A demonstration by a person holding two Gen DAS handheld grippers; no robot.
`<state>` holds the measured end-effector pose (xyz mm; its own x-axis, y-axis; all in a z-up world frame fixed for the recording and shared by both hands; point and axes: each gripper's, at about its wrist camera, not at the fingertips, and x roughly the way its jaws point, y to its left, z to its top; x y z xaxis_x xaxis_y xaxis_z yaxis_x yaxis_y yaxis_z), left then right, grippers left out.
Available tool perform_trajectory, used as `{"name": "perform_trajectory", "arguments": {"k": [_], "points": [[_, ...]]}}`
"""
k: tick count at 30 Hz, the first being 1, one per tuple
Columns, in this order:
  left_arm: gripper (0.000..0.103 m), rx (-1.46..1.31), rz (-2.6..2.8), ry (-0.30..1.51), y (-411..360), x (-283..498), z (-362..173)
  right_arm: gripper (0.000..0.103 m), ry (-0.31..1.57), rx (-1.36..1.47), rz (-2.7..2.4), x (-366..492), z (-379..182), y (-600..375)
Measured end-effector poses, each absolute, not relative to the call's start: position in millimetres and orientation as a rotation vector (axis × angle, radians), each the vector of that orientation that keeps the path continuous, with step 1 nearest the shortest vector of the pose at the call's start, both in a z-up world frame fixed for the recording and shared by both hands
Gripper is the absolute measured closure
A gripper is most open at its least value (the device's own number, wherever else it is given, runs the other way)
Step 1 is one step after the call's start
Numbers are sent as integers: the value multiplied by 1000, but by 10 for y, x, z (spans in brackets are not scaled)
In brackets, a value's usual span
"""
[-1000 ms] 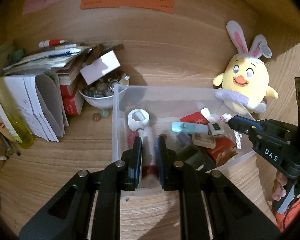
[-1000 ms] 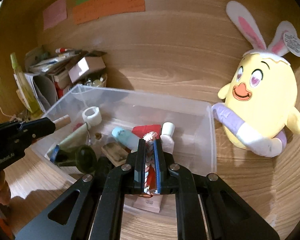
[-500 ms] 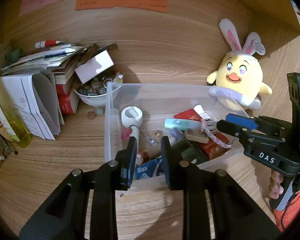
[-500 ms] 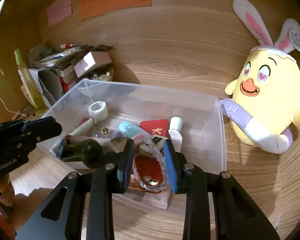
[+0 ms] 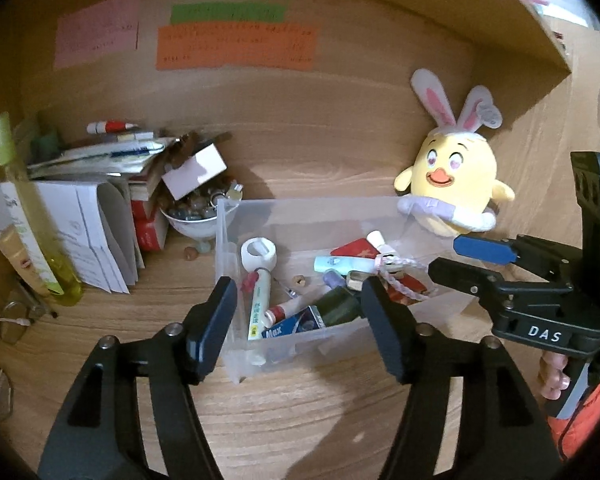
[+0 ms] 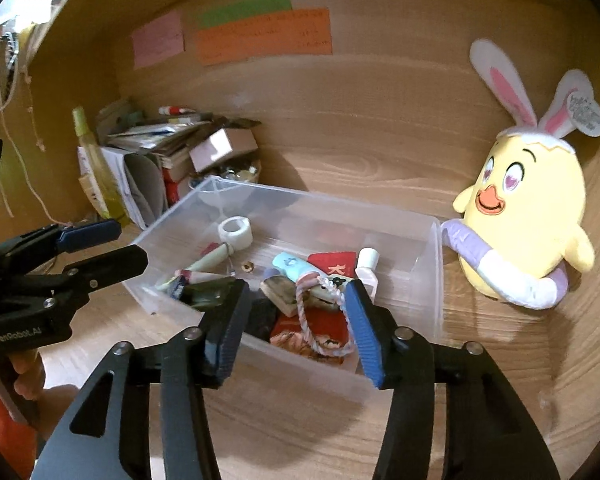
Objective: Organize objects
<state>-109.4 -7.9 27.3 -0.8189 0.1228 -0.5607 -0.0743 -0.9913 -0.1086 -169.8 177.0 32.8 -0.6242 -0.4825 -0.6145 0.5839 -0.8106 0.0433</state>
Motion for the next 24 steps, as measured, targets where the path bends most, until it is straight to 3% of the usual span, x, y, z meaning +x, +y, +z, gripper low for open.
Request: {"name": "perform_trajectory", "arguments": {"k": [9,14,20,24], "points": [[11,-845,2933,-88,-18,-821,330,21,190,719,-2398,-1349,503,1943],[7,-843,2934,-69,-1,-725,306,18,219,682,-2416,-1205,511,1982],[6,-869,2942,-70,-24,-640,241,6,228,676,-2420,-1069,423,2032],[5,-882,2953,-78,-43,-590,179,6,223,691,-2411,-1019,343,2043]]}}
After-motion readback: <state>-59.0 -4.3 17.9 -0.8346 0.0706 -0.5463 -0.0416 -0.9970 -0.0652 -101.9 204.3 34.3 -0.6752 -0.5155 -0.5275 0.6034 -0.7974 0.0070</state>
